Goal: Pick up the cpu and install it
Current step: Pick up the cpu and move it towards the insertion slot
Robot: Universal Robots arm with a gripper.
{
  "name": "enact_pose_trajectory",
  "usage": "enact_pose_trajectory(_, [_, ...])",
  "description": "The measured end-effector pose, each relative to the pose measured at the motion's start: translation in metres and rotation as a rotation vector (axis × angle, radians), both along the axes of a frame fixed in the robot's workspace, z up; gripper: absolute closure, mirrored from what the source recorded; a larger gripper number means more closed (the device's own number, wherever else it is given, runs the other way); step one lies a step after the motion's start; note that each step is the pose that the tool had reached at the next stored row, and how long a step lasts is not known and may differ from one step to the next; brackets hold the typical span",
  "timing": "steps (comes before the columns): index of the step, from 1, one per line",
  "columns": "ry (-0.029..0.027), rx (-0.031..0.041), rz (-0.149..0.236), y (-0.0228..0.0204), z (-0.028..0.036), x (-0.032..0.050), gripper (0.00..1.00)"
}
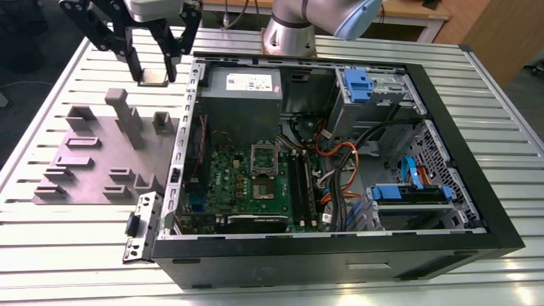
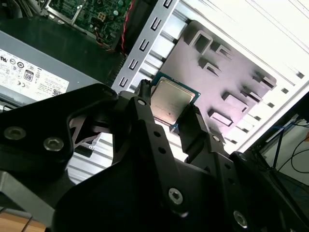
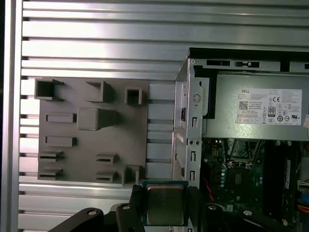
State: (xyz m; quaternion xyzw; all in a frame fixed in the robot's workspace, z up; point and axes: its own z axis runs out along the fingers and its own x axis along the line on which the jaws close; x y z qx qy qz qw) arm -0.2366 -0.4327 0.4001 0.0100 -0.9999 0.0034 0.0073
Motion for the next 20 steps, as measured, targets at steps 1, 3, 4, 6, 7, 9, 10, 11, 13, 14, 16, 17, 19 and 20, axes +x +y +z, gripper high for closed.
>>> enact_pose_trajectory(1, [0.0,0.0,0.0,0.0,0.0,0.0013,0.53])
enact_pose_trajectory(3, [0.0,0.0,0.0,0.0,0.0,0.0035,0.53])
enact_pose_trajectory(4, [0.0,0.0,0.0,0.0,0.0,0.0046,0.53])
enact_pose_trajectory(6, [0.0,0.0,0.0,0.0,0.0,0.0067,0.53])
enact_pose_trajectory(7, [0.0,0.0,0.0,0.0,0.0,0.0076,0.53])
enact_pose_trajectory(9, [0.0,0.0,0.0,0.0,0.0,0.0087,0.53])
enact_pose_trajectory(10, [0.0,0.0,0.0,0.0,0.0,0.0088,0.53])
enact_pose_trajectory(11, [0.0,0.0,0.0,0.0,0.0,0.0091,0.53])
enact_pose_trajectory(13, [0.0,0.0,0.0,0.0,0.0,0.0093,0.53])
enact_pose_trajectory(14, [0.0,0.0,0.0,0.0,0.0,0.0093,0.53])
enact_pose_trajectory(16, [0.0,0.0,0.0,0.0,0.0,0.0093,0.53])
enact_pose_trajectory(17, [0.0,0.0,0.0,0.0,0.0,0.0093,0.53])
enact_pose_trajectory(19, [0.0,0.0,0.0,0.0,0.0,0.0095,0.53])
enact_pose_trajectory(20, [0.0,0.0,0.0,0.0,0.0,0.0097,0.53])
